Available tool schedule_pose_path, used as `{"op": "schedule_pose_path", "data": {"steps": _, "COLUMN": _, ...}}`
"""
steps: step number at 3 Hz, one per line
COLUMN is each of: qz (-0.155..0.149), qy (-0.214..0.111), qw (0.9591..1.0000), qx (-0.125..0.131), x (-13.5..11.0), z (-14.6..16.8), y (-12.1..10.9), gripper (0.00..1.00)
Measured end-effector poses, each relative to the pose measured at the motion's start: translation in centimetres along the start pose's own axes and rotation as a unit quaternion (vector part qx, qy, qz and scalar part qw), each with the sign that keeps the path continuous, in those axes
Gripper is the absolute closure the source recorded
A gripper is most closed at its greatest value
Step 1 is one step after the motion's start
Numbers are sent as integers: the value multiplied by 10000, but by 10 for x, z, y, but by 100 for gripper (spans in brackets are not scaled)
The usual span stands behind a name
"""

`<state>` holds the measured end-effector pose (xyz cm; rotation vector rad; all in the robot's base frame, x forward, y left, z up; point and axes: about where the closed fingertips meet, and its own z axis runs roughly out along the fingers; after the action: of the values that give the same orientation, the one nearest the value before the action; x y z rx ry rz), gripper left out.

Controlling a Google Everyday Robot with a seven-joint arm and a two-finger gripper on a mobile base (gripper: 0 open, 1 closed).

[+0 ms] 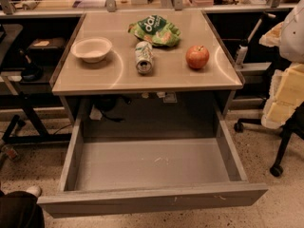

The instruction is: Place 7up can into top drawer

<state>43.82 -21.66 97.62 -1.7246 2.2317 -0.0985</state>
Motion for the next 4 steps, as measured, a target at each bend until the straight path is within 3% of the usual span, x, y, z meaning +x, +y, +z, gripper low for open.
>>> {"op": "schedule_pose_path", "data": {"steps": 1, "qz": 2, "qy": 0, "qw": 10000, "qx": 0, "x": 0, "z": 0, "y": 0, "gripper": 0}}
{"op": "schedule_pose_path", "data": {"steps": 2, "qz": 383, "qy": 103, "qw": 9992, "qx": -37, "x": -6, "z": 8, "y": -2, "gripper": 0}}
{"op": "schedule_pose_path", "data": {"steps": 3, "qz": 908, "qy": 271, "qw": 9951, "qx": -268, "x": -29, "z": 33, "y": -14, "gripper": 0}}
{"op": "schedule_pose_path", "data": {"steps": 4, "qz": 993, "qy": 225, "qw": 9935, "qx": -503, "x": -63, "z": 47, "y": -27, "gripper": 0}}
